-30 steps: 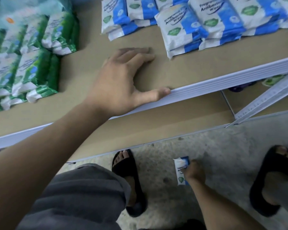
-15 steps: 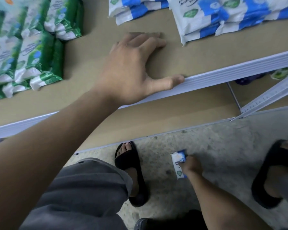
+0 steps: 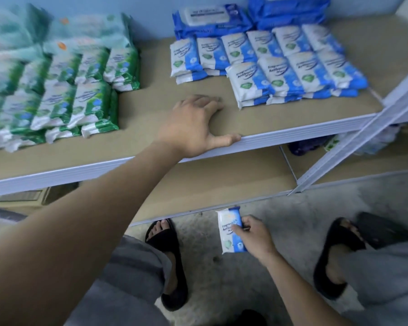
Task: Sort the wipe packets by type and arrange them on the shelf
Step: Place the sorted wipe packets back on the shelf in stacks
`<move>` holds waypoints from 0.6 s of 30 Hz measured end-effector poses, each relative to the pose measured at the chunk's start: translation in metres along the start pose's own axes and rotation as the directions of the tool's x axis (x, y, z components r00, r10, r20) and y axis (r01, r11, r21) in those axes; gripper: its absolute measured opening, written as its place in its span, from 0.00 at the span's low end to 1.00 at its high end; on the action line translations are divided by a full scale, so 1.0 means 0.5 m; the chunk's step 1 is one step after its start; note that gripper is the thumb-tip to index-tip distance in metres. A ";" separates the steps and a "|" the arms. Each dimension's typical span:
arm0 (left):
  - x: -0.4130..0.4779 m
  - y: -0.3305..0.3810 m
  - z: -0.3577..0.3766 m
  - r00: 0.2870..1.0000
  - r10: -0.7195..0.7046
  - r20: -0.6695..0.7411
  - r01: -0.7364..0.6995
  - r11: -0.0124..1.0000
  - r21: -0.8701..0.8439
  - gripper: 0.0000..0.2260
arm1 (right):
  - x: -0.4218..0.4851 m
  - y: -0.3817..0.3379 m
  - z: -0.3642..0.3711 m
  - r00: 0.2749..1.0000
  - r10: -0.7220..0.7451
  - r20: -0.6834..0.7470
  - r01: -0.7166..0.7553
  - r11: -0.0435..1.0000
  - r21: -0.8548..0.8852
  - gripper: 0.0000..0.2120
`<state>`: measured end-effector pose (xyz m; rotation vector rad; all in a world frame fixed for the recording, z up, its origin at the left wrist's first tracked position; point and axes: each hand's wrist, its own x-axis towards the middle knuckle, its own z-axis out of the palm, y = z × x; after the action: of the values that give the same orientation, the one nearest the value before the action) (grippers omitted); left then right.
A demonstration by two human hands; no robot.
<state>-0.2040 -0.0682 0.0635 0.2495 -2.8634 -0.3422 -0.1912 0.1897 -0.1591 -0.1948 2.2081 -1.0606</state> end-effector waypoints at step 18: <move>-0.123 -0.120 -0.069 0.987 -0.160 0.029 0.162 0.977 -0.137 0.29 | -0.113 -0.531 -0.180 0.860 -0.433 -0.268 0.455 0.890 0.023 0.13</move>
<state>-0.1281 -0.1208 0.0676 0.4553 -2.8267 -0.5757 -0.2433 0.0950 0.1058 -0.5842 2.4043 -1.5013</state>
